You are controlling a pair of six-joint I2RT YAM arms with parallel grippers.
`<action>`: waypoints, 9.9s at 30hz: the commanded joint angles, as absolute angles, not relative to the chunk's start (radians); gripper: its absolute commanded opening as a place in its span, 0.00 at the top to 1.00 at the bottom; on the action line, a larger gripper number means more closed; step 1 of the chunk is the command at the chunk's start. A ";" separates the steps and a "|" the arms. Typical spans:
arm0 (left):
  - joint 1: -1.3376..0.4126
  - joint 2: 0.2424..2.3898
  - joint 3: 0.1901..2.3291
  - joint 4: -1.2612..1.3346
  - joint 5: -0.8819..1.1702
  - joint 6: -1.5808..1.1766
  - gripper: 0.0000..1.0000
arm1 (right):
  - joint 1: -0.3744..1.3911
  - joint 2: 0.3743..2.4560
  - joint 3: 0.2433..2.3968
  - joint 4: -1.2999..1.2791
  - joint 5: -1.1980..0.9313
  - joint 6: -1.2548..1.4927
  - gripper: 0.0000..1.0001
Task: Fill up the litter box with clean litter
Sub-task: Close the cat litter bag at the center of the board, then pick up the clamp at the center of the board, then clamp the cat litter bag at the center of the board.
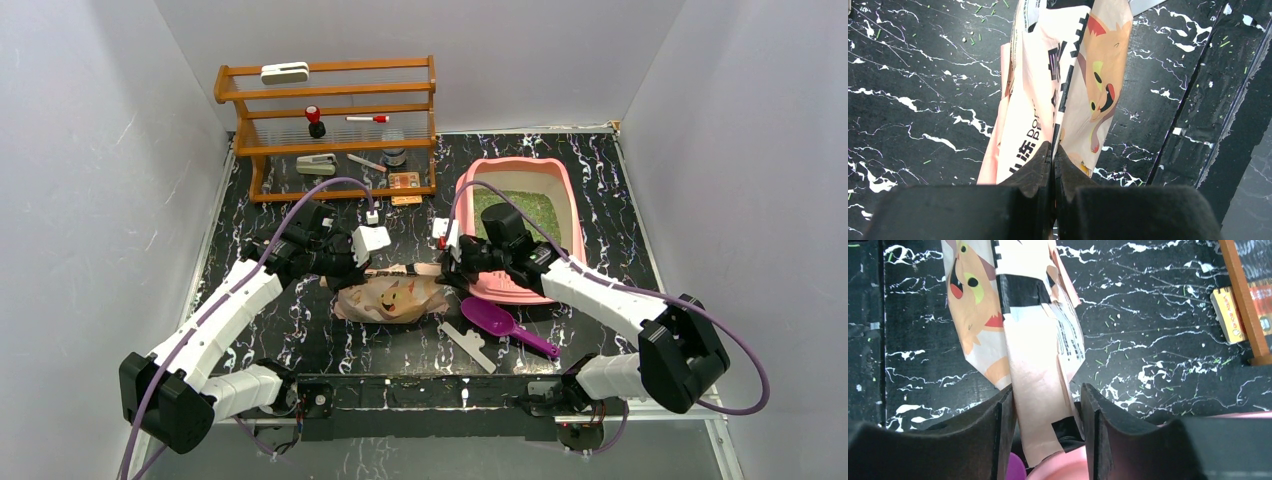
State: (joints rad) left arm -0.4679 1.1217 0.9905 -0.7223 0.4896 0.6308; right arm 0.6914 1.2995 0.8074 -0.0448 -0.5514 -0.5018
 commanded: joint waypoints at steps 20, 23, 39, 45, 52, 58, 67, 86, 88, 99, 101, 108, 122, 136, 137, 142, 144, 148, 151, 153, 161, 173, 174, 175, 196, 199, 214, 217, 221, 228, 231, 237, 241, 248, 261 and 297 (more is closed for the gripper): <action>-0.465 1.080 1.007 -0.741 0.529 0.620 1.00 | 0.684 1.126 0.734 -0.017 -0.700 -0.544 0.27; -0.465 1.077 1.009 -0.741 0.532 0.617 1.00 | 0.683 1.194 0.744 -0.013 -0.648 -0.534 0.34; -0.465 1.078 1.014 -0.756 0.521 0.624 1.00 | 0.684 1.252 0.827 -0.123 -0.651 -0.514 0.52; -0.465 1.082 1.017 -0.760 0.531 0.624 1.00 | 0.686 1.266 0.824 0.089 -0.700 -0.410 0.34; -0.465 1.083 1.023 -0.748 0.528 0.611 1.00 | 0.735 1.409 0.884 0.172 -0.692 -0.372 0.43; -0.465 1.083 1.025 -0.750 0.511 0.600 1.00 | 0.742 1.394 0.850 0.152 -0.632 -0.406 0.56; -0.465 1.058 1.014 -0.718 0.492 0.566 0.95 | 0.738 1.409 0.879 0.044 -0.714 -0.434 0.75; -0.465 1.028 1.033 -0.624 0.554 0.477 0.50 | 0.734 1.210 0.881 0.014 -0.462 -0.354 0.35; -0.465 1.012 1.024 -0.590 0.570 0.459 0.45 | 0.733 1.133 0.839 0.015 -0.432 -0.315 0.31; -0.465 0.974 1.020 -0.472 0.579 0.340 0.33 | 0.733 0.820 0.685 -0.182 -0.279 0.224 0.21; -0.465 0.952 1.005 -0.406 0.582 0.257 0.29 | 0.735 0.838 0.702 -0.291 -0.271 0.346 0.21; -0.465 0.879 0.957 -0.276 0.483 -0.007 0.02 | 0.736 0.911 0.674 -0.550 -0.366 0.596 0.25; -0.465 0.889 1.009 -0.328 0.300 -0.177 0.02 | 0.839 0.995 0.637 -0.612 -0.087 0.686 0.36; -0.465 0.867 1.062 -0.427 0.259 -0.143 0.02 | 0.893 0.978 0.493 -0.369 0.017 0.627 0.44; -0.465 0.860 1.064 -0.441 0.252 -0.137 0.02 | 0.893 0.984 0.494 -0.348 0.008 0.613 0.45; -0.465 0.829 1.031 -0.431 0.231 -0.142 0.02 | 0.893 1.056 0.512 -0.331 0.027 0.597 0.44; -0.465 0.838 1.032 -0.432 0.240 -0.147 0.02 | 0.893 1.078 0.516 -0.311 0.034 0.588 0.45; -0.465 0.859 1.040 -0.438 0.256 -0.148 0.02 | 0.893 1.102 0.510 -0.266 0.022 0.568 0.52; -0.465 0.871 1.045 -0.440 0.265 -0.134 0.02 | 0.893 1.099 0.500 -0.232 -0.027 0.539 0.61; -0.465 0.875 1.045 -0.441 0.268 -0.123 0.02 | 0.893 1.097 0.500 -0.225 -0.049 0.520 0.65; -0.466 0.858 1.044 -0.468 0.260 -0.122 0.02 | 0.893 1.151 0.519 -0.240 -0.080 0.458 0.59; -0.465 0.861 1.041 -0.491 0.248 -0.123 0.02 | 0.893 1.085 0.516 -0.222 -0.209 0.384 0.97; -0.465 0.867 1.041 -0.491 0.248 -0.128 0.02 | 0.893 1.076 0.516 -0.225 -0.230 0.380 1.00; -0.465 0.871 1.041 -0.491 0.251 -0.132 0.02 | 0.894 1.070 0.519 -0.230 -0.252 0.376 1.00; -0.465 0.971 1.132 -0.436 0.183 -0.492 0.02 | 0.893 0.865 0.750 -0.240 -0.338 0.342 1.00; -0.465 0.979 1.144 -0.425 0.177 -0.557 0.02 | 0.893 0.840 0.785 -0.198 -0.198 0.334 1.00; -0.730 1.158 1.160 -0.200 -0.050 -0.774 0.18 | 0.893 1.055 0.996 0.024 0.040 0.236 1.00; -0.735 1.152 1.144 -0.169 -0.067 -0.774 0.24 | 0.892 1.060 0.994 0.045 0.049 0.237 1.00; -0.734 1.150 1.135 -0.150 -0.090 -0.776 0.36 | 0.893 1.061 0.990 0.062 0.024 0.243 1.00; -0.735 1.159 1.126 -0.145 -0.080 -0.775 0.39 | 0.894 1.049 0.963 0.102 0.010 0.275 1.00; -0.735 1.163 1.131 -0.150 -0.071 -0.758 0.49 | 0.893 1.050 0.962 0.111 0.007 0.286 1.00; -0.735 1.161 1.123 -0.137 -0.071 -0.753 0.60 | 0.893 1.059 0.969 0.122 -0.040 0.295 1.00; -0.734 1.155 1.119 -0.131 -0.072 -0.748 0.68 | 0.892 1.066 0.965 0.123 -0.070 0.295 1.00; -0.735 1.130 1.093 -0.129 -0.106 -0.766 1.00 | 0.892 1.078 0.984 0.099 -0.092 0.315 0.83; -0.733 1.095 1.105 -0.143 -0.109 -0.704 1.00 | 0.551 1.126 1.138 -0.185 -0.471 0.448 0.16; -0.561 1.169 1.092 -0.087 0.209 -0.900 1.00 | 0.670 1.348 1.291 -0.198 -0.532 0.327 0.43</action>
